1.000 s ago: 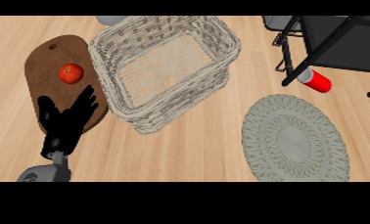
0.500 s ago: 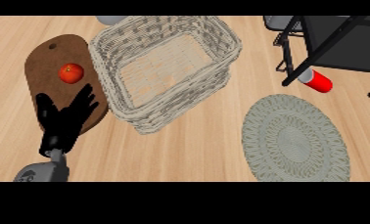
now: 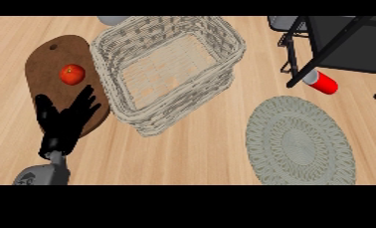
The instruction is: Pick the squash from the placemat and place it in the tiered shelf
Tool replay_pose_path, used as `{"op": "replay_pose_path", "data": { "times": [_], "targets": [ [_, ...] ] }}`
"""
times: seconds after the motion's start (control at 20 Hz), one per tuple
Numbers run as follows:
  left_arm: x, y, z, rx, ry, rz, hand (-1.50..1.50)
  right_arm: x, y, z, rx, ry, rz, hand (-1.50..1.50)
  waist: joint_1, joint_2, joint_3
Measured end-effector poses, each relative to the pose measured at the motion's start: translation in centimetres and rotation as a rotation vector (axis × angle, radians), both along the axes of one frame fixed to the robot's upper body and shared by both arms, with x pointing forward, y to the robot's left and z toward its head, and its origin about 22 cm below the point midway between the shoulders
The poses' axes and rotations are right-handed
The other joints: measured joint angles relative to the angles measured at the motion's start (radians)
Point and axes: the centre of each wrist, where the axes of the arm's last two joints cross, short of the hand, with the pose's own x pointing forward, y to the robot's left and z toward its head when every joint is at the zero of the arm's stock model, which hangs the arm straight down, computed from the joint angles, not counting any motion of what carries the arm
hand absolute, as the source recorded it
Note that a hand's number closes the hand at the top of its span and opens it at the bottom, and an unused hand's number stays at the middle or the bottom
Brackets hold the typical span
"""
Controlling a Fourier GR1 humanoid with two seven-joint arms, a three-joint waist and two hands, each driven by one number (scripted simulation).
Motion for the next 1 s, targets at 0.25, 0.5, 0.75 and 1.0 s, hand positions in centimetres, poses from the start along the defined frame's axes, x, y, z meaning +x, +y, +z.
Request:
{"op": "replay_pose_path", "data": {
  "times": [0.25, 0.5, 0.75, 1.0],
  "targets": [
    [0.0, -0.1, 0.1, 0.001, 0.005, 0.001, 0.0, -1.7, -2.4, 0.6, 0.069, -0.075, -0.121, -1.5, -0.002, 0.0, 0.0],
    [-0.1, -0.8, 0.1, 0.001, -0.011, -0.002, 0.0, -5.0, -6.1, 1.7, 0.119, -0.118, -0.28, -1.5, 0.001, 0.003, 0.001],
    [-0.3, -0.6, 0.1, -0.002, -0.016, -0.006, 0.0, -9.0, -10.0, 2.1, 0.209, -0.148, -0.364, -1.5, 0.0, 0.005, 0.001],
    [-0.2, -0.9, 0.3, -0.001, 0.001, 0.002, 0.0, -12.5, -13.1, 1.3, 0.249, -0.146, -0.358, -1.5, -0.004, 0.004, 0.002]
  ]
}}
